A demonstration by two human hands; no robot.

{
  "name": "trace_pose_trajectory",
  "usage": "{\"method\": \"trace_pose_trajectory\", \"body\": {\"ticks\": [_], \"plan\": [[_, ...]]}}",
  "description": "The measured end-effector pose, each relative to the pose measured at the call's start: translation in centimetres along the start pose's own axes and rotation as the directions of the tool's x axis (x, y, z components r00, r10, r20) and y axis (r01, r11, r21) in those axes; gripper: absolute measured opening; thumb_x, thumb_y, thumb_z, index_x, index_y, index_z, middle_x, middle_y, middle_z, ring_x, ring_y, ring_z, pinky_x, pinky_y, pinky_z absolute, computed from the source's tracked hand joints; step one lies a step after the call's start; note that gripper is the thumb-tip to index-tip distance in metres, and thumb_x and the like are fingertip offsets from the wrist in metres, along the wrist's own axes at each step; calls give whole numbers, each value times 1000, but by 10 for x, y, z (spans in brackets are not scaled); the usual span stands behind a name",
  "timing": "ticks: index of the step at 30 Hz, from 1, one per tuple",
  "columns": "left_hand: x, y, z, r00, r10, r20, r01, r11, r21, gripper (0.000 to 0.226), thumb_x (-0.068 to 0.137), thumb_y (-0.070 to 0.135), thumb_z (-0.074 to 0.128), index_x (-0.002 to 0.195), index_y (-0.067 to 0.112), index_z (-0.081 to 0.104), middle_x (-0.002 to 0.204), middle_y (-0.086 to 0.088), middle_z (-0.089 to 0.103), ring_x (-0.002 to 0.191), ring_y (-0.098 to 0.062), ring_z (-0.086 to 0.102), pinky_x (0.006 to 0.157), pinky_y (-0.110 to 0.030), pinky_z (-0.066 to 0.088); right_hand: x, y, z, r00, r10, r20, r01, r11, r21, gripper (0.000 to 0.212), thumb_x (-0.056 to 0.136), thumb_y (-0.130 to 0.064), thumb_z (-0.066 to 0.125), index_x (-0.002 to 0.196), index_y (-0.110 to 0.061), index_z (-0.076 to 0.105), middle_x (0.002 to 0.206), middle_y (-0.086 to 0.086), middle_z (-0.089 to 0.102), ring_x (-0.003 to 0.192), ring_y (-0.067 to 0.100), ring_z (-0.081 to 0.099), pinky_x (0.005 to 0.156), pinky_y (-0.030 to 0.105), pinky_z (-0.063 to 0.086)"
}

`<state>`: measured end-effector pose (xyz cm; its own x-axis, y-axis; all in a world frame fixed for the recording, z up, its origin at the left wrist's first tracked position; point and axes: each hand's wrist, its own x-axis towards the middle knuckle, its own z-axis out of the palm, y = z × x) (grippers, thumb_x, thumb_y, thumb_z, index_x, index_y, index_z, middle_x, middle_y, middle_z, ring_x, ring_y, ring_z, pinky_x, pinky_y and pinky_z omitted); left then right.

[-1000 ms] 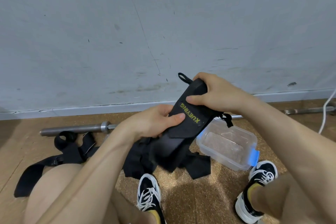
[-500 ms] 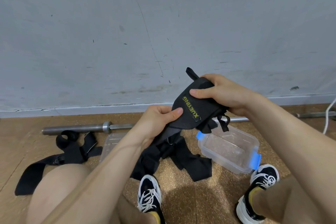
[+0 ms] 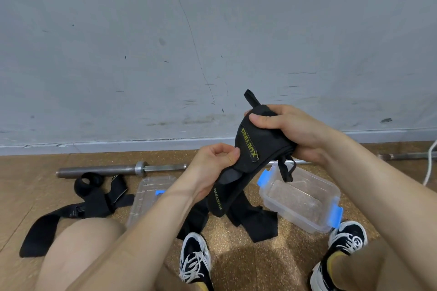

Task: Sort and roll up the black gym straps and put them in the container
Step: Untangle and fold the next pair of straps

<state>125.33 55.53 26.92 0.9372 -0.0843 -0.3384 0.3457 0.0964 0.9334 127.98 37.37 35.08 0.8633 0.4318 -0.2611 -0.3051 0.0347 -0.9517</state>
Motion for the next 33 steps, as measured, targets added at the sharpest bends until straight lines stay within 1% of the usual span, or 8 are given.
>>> {"method": "trace_pose_trajectory", "body": {"ticks": [3,6,9,17,20,23,29,33], "plan": [[-2,1,0,997,-21,80,25,998,-57,4,93,13,63,96,9,64,92,-13,69,75,-23,66,72,-34,56,-1,2,4,1000,13,5,-14,997,80,24,96,-18,61,113,-2,60,79,11,67,64,20,66,55,28,56],[-4,2,0,967,-16,254,16,1000,-1,29,98,15,57,128,15,59,113,-7,68,98,-21,66,87,-38,55,0,5,10,999,40,20,-42,988,148,26,94,-21,61,112,-3,60,80,13,66,66,23,65,57,30,57],[-4,9,-1,939,96,332,-100,995,-6,38,97,15,57,135,11,55,119,-7,67,110,-22,65,97,-37,51,1,5,10,998,51,23,-55,971,234,36,86,-26,64,113,-2,60,82,13,68,70,25,66,63,32,57],[-10,41,-4,928,196,317,-177,980,-88,43,77,6,61,119,-4,58,102,-18,69,91,-30,66,86,-39,53,1,-2,3,988,39,146,-77,963,259,31,82,-30,60,79,-2,72,82,15,72,69,24,71,65,30,61],[-18,52,0,935,155,318,-135,987,-84,34,89,31,66,105,1,70,102,-14,73,94,-26,70,84,-32,57,1,-5,5,991,-2,137,-24,981,190,24,82,-28,61,86,-4,66,79,11,70,66,22,68,62,30,58],[-20,51,6,959,148,240,-154,988,9,35,76,43,65,84,10,75,85,-9,75,73,-16,71,66,-24,57,0,-6,9,991,9,137,-28,990,136,24,83,-29,62,88,-6,64,78,11,68,65,22,66,61,31,56],[-17,48,2,955,189,227,-174,981,-85,62,69,38,88,117,6,64,99,-15,74,84,-26,73,74,-34,60,-7,-9,17,983,33,183,-58,990,130,30,76,-39,63,73,-13,76,77,10,67,65,24,62,63,32,50],[-21,49,-1,924,189,331,-182,982,-53,47,68,44,86,99,11,74,94,-19,74,82,-28,73,78,-37,60,-11,-8,24,964,101,245,-133,984,116,37,80,-43,58,69,-11,73,60,9,59,41,20,53,37,22,42]]}}
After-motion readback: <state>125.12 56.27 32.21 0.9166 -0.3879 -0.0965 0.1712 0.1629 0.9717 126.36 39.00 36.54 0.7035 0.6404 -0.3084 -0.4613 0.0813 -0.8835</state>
